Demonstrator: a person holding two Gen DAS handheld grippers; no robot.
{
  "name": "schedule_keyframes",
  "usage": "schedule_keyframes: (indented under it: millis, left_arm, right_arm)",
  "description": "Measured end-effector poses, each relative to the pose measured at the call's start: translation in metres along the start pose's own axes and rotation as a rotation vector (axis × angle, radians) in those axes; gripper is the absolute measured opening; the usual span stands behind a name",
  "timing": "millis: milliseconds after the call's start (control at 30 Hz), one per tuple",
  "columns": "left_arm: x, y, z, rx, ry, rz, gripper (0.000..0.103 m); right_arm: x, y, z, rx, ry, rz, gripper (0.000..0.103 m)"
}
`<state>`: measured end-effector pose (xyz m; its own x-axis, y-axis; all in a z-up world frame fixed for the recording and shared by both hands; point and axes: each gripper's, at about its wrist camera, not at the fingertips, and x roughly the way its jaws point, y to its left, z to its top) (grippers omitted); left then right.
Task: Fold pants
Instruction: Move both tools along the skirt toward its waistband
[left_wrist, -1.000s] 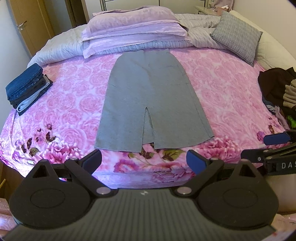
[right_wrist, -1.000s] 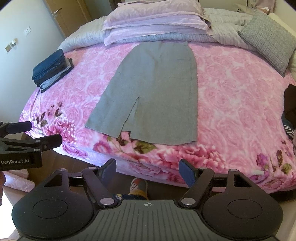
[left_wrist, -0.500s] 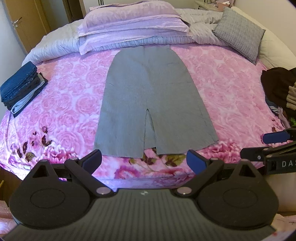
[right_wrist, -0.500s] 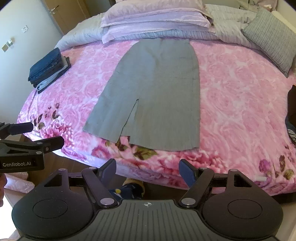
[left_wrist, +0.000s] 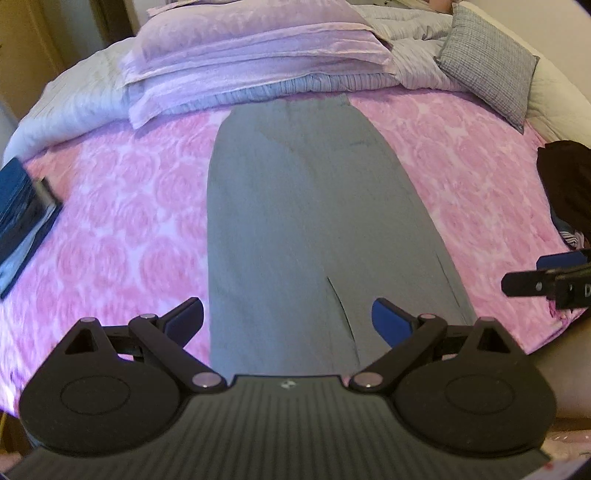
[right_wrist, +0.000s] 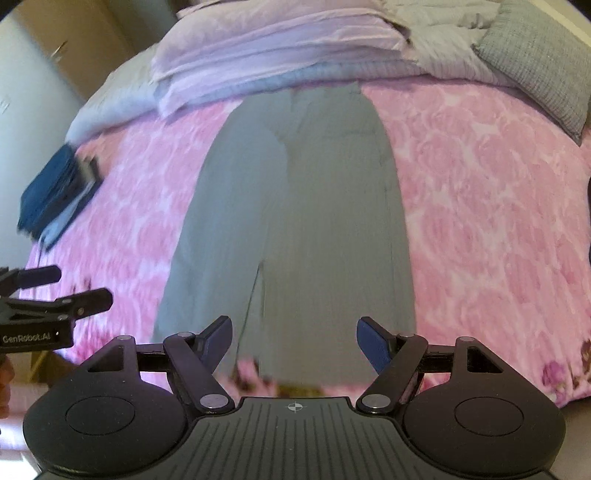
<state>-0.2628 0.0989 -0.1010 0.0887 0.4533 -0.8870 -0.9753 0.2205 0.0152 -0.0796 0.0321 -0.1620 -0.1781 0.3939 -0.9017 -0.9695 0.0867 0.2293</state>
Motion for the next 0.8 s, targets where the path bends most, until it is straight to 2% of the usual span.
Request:
schedule_keyframes:
  millis: [167, 333, 433, 633, 800]
  left_arm:
    - [0.048, 0.034, 0.040, 0.046, 0.012, -0.031, 0.096]
    - [0.092, 0.057, 0.068, 0.059, 0.041, -0.046, 0.095]
    - [0.114, 0.067, 0.081, 0.042, 0.043, -0.059, 0.095]
    - [0.180, 0.084, 0.108, 0.011, 0.052, -0.055, 0.095]
    - [0.252, 0.101, 0.133, 0.004, 0.013, -0.069, 0.086]
  right_arm:
    - [0.037, -0.005, 0.039, 0.084, 0.000, -0.016, 0.072]
    - [0.071, -0.016, 0.059, 0.122, 0.040, -0.073, 0.072]
    - [0.085, -0.028, 0.069, 0.142, 0.028, -0.076, 0.072]
    - [0.129, -0.053, 0.108, 0.071, -0.008, -0.073, 0.072]
    - [0.192, -0.088, 0.144, -0.015, -0.017, -0.027, 0.071]
